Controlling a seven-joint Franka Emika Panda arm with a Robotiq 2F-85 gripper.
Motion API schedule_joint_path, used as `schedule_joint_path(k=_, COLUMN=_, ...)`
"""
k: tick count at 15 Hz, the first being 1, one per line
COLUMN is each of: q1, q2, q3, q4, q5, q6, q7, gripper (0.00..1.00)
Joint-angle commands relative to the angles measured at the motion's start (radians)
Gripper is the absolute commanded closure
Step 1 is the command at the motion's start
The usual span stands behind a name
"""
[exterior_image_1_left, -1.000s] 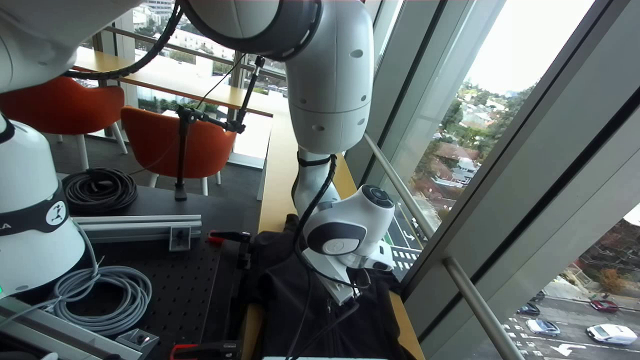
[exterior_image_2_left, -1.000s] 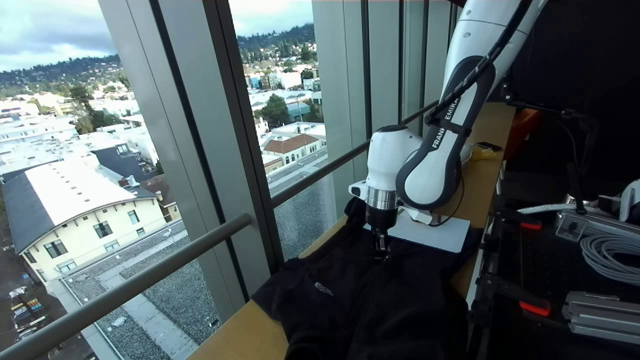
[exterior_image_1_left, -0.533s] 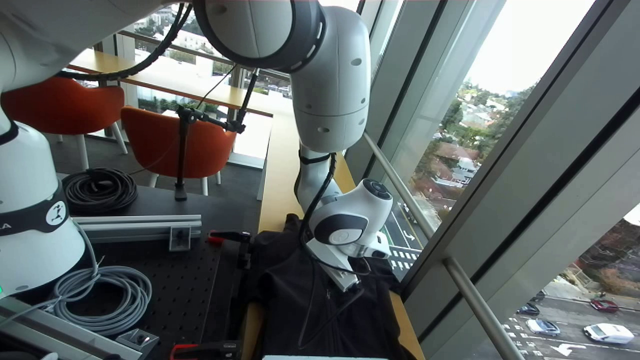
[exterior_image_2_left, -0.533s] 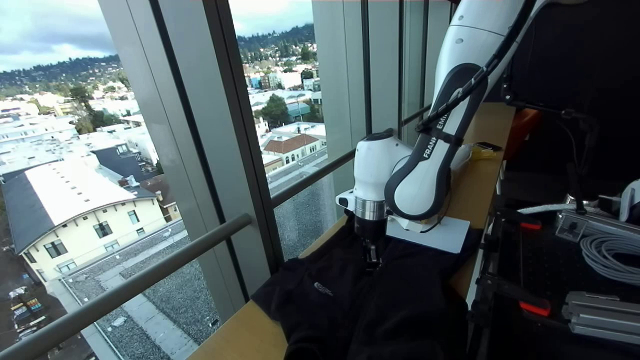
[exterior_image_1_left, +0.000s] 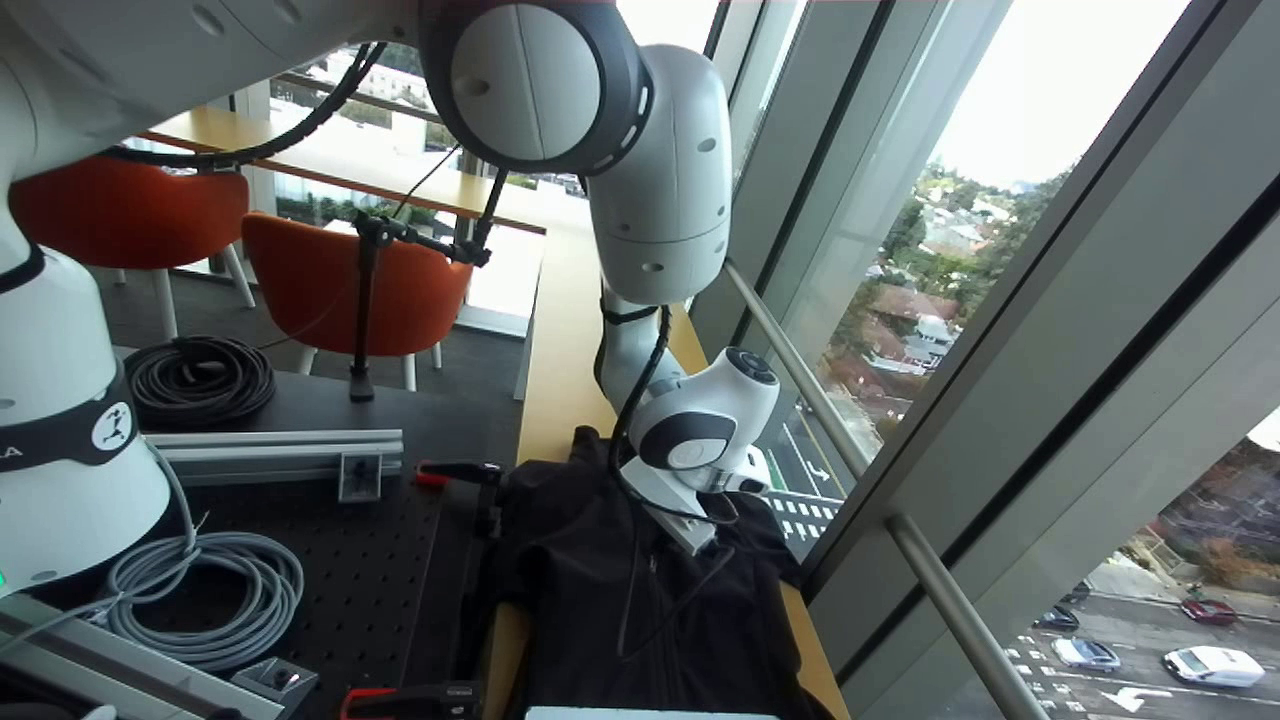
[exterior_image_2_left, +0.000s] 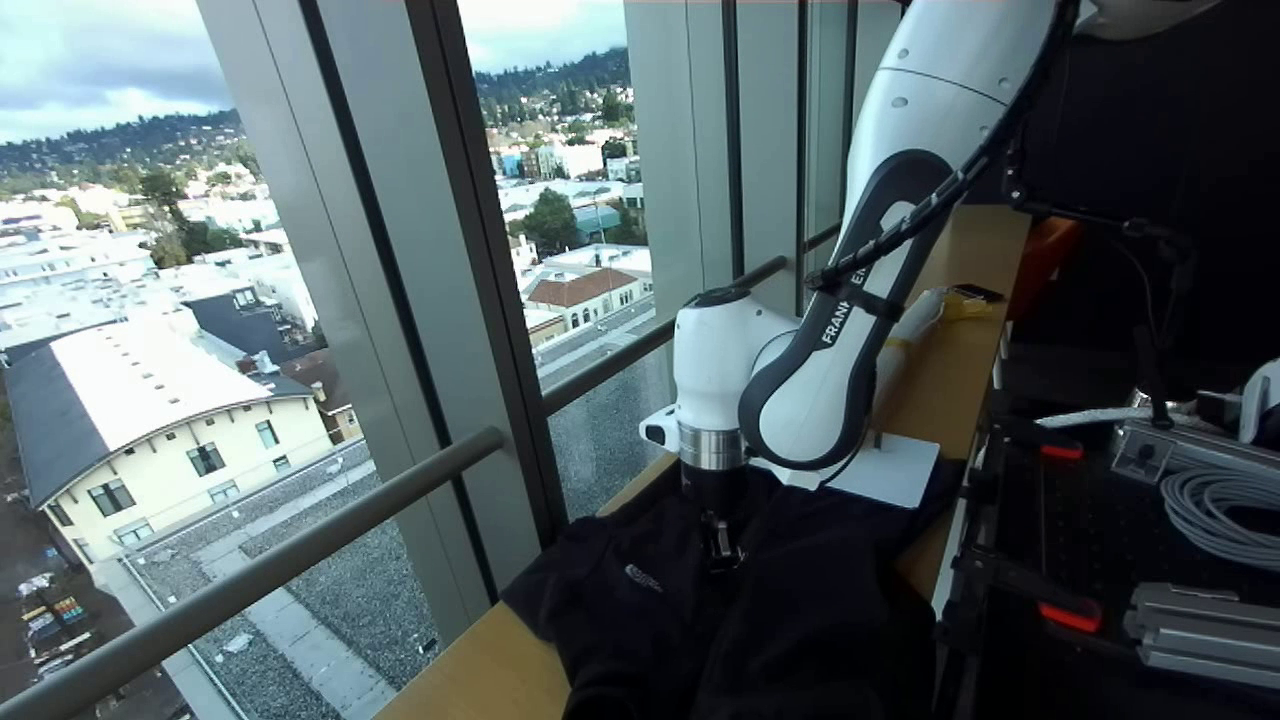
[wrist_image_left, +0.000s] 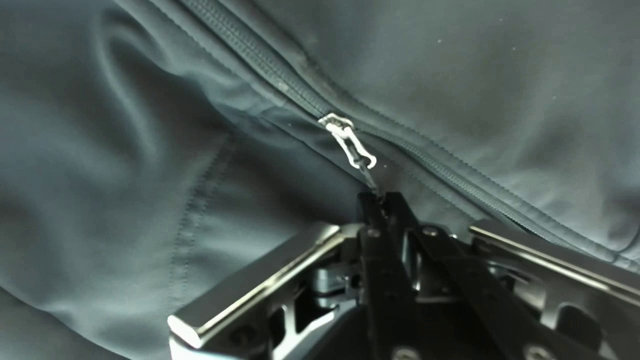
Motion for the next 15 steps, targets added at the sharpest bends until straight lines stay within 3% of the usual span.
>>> schedule_joint_path(k=1, q1=0.023, q2=0.051, q3=0.032, q4=0.082, q5=-0.007, q6=-0.036, q7=-0.020, gripper=0.98)
schedule_joint_path(k=15, q1=0.111, q2=0.089, q3=0.047, q4=0.137, q5=-0.046, q6=-0.069, q7=-0.042, gripper=0.98)
